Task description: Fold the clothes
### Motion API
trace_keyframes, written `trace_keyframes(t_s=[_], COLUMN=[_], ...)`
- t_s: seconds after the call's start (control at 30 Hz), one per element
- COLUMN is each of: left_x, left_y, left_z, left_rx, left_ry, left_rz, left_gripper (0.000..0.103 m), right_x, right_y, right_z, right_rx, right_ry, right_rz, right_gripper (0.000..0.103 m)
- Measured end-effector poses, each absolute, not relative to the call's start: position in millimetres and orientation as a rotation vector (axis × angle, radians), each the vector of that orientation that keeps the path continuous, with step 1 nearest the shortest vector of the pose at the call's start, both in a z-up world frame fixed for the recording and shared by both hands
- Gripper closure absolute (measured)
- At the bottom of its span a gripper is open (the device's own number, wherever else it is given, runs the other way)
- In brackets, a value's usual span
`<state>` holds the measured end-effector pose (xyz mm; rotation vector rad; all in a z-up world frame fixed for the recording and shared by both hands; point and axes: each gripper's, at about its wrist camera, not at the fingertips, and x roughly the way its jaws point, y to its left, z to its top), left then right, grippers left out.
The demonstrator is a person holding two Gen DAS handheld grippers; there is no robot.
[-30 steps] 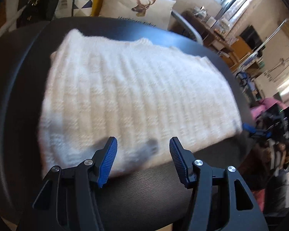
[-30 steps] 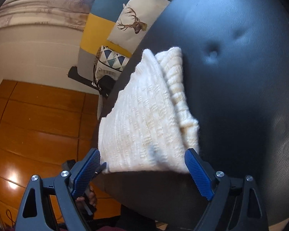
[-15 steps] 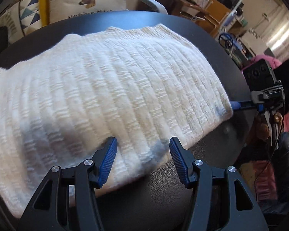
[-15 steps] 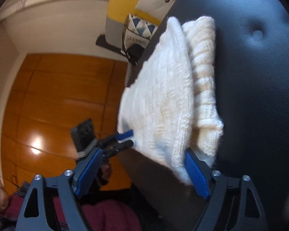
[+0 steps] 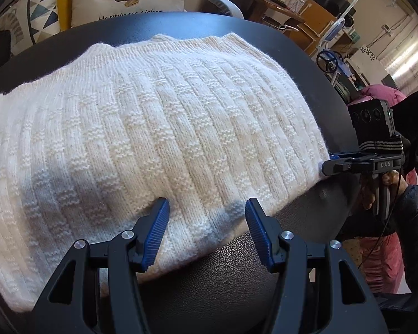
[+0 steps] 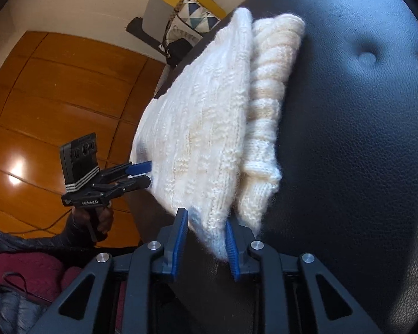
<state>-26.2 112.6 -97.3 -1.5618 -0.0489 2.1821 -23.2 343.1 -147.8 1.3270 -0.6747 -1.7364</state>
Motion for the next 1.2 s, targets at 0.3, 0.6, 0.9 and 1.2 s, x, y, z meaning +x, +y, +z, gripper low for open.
trace_keyframes(t_s=[0.3,0.6,0.9,1.2], left_x=[-20,-15,-15,-26], left_y=[111,111,112,121], left_z=[-96,-95,-94,-80], left_rx=[-1.559,-1.565,-1.56,-1.504], left_ry=[-0.062,-0.076,-0.067,-0.039], left_rz=[2.177,2.177,2.182,2.164], left_gripper=[0.043,0.043,0.043,0.043], right_x=[-21,-29,-22,-19], right_y=[325,315,310,317], right_z=[-140,-136,-87,-130], right_rx=[1.356,1.433,1.301,1.448], right_ry=[-0.683,-0.642,-0.489,-0.476], right_rz=[-1.839,-1.82,-1.864,-1.79], right_gripper=[0.075,0.069,0.097,0.09])
